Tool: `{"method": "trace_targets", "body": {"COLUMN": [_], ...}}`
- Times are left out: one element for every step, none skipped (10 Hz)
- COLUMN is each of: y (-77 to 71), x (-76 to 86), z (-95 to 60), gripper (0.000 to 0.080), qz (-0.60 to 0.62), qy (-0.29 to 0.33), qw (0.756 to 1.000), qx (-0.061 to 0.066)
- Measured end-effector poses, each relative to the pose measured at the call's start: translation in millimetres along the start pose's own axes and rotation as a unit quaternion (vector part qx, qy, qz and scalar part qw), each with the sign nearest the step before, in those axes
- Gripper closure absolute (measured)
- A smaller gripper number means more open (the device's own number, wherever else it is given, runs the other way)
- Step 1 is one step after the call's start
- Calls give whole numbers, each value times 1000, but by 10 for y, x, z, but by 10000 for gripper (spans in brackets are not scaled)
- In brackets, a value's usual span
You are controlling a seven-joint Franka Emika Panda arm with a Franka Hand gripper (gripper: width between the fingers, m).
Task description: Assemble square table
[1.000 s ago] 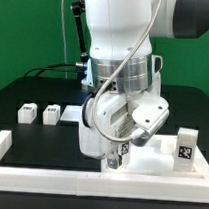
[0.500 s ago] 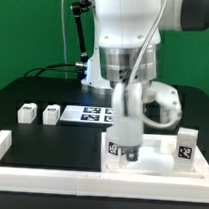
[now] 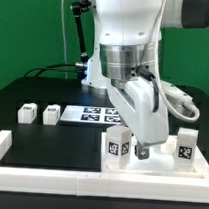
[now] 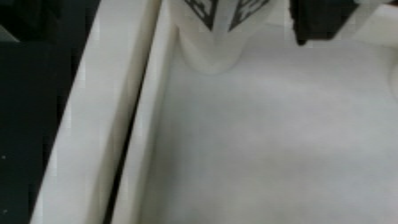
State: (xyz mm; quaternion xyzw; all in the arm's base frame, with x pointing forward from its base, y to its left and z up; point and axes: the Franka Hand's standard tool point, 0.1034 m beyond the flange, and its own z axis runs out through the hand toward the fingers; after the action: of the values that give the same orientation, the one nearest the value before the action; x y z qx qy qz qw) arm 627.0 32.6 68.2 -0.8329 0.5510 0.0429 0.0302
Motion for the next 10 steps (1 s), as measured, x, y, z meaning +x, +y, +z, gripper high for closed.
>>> {"method": "trace_targets", "body": {"y": [4, 56, 102, 121, 135, 147, 141, 139, 141, 141], "x": [-13, -27, -16, 30, 81, 131, 116, 108, 114, 113], "z": [-31, -22, -13, -14, -24, -33, -30, -26, -27, -26], "gripper": [150, 150, 150, 150, 150, 150, 150, 150, 155, 155], "qz": [-44, -76, -122, -159, -197, -242, -263, -254, -247, -232], "qy": [2, 1, 1, 3, 4, 5, 5, 5, 5, 5], "qw": [999, 997, 993, 987, 980, 970, 965, 967, 969, 973], "qx": [1, -1, -2, -1, 0, 1, 1, 1, 1, 1]}}
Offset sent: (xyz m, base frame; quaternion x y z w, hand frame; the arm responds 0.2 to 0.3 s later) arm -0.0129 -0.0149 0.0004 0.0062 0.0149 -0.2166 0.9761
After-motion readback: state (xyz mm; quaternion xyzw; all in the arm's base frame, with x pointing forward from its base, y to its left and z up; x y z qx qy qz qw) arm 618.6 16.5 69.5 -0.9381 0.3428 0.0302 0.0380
